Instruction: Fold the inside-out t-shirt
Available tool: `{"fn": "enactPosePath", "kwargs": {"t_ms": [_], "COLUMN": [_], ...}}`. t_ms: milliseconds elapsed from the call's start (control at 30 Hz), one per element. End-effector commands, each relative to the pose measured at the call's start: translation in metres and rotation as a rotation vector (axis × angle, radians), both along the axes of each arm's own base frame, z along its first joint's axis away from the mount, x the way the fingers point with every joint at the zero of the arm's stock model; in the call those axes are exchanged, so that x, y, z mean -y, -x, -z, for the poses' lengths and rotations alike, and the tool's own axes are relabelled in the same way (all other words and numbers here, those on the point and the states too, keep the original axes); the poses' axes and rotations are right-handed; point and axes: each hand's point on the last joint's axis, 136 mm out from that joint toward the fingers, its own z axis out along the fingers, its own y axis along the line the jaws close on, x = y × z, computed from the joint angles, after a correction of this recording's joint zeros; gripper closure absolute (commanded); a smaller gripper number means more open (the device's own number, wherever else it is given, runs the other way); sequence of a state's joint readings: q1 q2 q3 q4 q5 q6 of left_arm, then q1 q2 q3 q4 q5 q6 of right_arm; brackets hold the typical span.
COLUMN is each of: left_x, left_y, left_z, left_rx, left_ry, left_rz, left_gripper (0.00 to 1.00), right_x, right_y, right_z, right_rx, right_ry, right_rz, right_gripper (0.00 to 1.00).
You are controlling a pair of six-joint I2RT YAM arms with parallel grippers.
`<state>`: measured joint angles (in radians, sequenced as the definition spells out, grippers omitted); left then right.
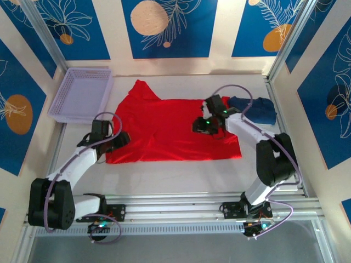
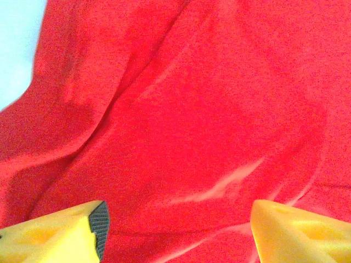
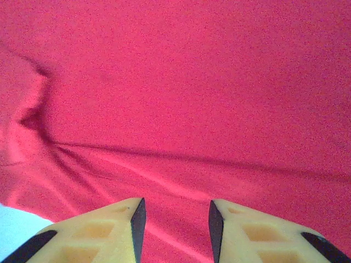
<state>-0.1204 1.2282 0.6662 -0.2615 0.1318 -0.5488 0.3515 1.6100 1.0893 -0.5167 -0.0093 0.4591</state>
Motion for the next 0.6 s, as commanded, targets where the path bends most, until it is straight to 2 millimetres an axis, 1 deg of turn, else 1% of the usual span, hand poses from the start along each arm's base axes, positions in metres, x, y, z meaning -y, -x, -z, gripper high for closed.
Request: {"fn": "enactPosePath", "kwargs": {"t_ms": [0,33,133,200,267,300,367,433,567], "left_x": [0.017,0.022,0.038,0.044,0.043,0.040,0.033,0.027,0.016], "left_y": [-0.017,-0.020,-0.025,-0.027,-0.025,-0.023,-0.015,-0.007,0.018], "left_z": [-0.008,-0.007,0.006,0.019,0.033,0.041,0.052,0.060,0.077], "left_rx": [0.018,0.018,-0.025,-0.061,-0.100,-0.124,-0.156,-0.173,-0.221], "left_ry": [0.057,0.066,0.082,0.079,0.073,0.055,0.024,0.001,-0.034], "left_rz": [0.047,0.062,0.115,0.131,0.126,0.115,0.102,0.087,0.060], "left_gripper": [0.31,0.31,0.31,0.31,0.31,0.31,0.31,0.31,0.31], "right_x": [0.045,0.056,0.087,0.102,0.112,0.115,0.115,0.114,0.111], "right_y": [0.026,0.028,0.036,0.042,0.047,0.049,0.053,0.059,0.082], "right_z": [0.023,0.027,0.043,0.054,0.063,0.065,0.067,0.068,0.078], "right_rx": [-0.108,-0.127,-0.192,-0.235,-0.274,-0.304,-0.333,-0.353,-0.446], "right_ry": [0.068,0.076,0.092,0.114,0.125,0.114,0.095,0.092,0.079], "right_rz": [0.100,0.131,0.223,0.264,0.287,0.302,0.304,0.306,0.305], "right_gripper": [0.62,0.62,0.63,0.64,0.65,0.66,0.68,0.68,0.69]}}
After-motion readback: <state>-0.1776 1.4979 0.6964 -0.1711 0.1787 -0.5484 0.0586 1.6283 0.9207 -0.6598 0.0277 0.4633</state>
